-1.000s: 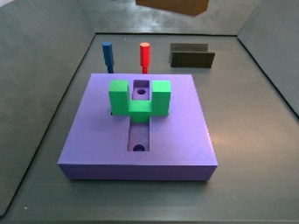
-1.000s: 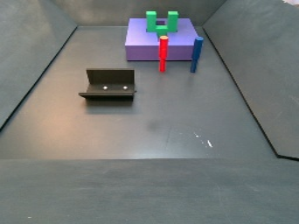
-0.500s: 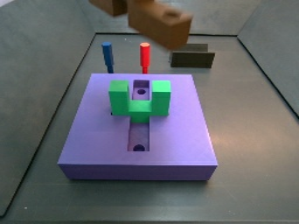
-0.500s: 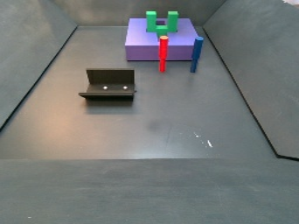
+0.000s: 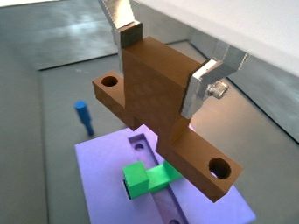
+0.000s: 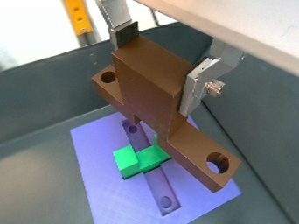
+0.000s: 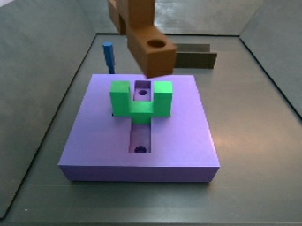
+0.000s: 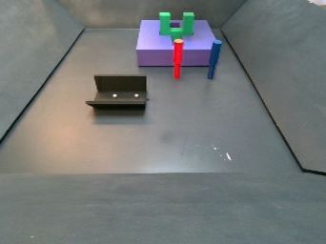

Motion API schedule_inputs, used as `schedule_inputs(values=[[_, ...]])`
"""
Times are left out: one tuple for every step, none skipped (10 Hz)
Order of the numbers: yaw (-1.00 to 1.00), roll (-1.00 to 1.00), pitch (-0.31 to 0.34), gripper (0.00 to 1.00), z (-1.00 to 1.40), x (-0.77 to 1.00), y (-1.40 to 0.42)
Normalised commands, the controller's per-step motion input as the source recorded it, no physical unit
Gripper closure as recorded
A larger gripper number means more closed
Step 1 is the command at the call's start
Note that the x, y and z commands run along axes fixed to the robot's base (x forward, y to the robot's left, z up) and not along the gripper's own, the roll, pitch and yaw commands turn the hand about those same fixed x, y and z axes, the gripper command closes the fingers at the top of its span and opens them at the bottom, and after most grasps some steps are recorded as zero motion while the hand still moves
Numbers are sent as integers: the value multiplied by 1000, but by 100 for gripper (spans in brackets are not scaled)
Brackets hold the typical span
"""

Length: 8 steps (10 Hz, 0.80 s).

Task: Pick up the brown object. Move up. Move to above the board. Insert the brown object.
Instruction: Insert the brown object.

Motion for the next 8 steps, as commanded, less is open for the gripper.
schedule_inputs(values=[[-883, -191, -164, 100, -269, -31, -63], [-946, -126, -149, 100, -411, -49, -46], [-943, -127, -100, 100, -380, -17, -43], [-911, -141, -40, 100, -354, 0, -37], [-843, -171, -4, 100, -369, 0, 0], [-717, -151, 66, 100, -389, 337, 0], [-320, 0, 77, 100, -271, 366, 0], [0, 0, 24, 100, -231, 97, 0]])
